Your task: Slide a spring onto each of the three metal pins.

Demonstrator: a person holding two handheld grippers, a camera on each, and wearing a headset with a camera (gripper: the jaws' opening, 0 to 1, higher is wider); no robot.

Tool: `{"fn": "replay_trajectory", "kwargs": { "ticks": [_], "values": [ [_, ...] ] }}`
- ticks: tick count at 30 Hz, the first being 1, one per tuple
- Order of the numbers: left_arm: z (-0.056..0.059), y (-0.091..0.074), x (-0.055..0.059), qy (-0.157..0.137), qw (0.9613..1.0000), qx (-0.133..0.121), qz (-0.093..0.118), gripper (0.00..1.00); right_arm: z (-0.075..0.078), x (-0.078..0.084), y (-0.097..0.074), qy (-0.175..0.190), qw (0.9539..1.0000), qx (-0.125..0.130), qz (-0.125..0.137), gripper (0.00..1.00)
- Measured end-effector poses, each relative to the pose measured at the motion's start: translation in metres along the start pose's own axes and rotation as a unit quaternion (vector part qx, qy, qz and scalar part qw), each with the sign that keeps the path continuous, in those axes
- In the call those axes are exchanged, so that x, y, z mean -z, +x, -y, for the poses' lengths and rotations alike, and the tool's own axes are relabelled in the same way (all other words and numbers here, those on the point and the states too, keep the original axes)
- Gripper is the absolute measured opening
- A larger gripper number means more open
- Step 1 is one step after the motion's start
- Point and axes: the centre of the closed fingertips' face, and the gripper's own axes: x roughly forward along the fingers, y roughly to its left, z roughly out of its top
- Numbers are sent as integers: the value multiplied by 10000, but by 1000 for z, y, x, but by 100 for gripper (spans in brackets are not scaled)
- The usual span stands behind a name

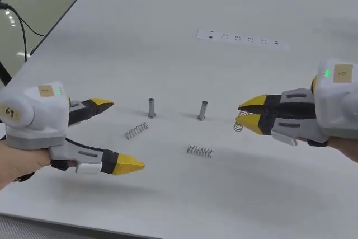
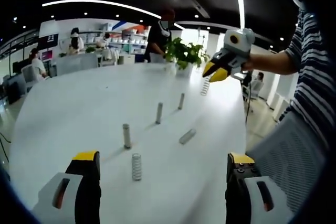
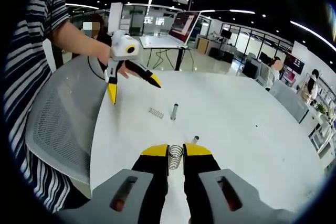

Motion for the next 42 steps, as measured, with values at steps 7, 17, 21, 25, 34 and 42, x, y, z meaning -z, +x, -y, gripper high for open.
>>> {"fn": "replay_trajectory", "kwargs": {
  "ticks": [7,17,21,25,34,42],
  "values": [
    [0,-3,-6,-9,9999,-34,124,98,37,19,-13,380,9978,531,-126,7],
    [-2,-6,-7,-89,9998,-101,155,98,84,38,-19,1041,9868,1236,-70,7],
    [-4,-8,-8,-117,9996,-161,179,98,88,43,-15,1136,9848,1313,-84,7],
    [-6,-9,-7,-120,9996,-187,153,97,88,47,-9,1180,9842,1317,-127,7],
    [-6,-9,-8,-139,9996,-201,133,94,94,55,0,1316,9816,1372,-172,7],
    [-6,-9,-4,-204,9995,-220,126,94,91,62,5,1394,9812,1313,-228,7]
  ]
}}
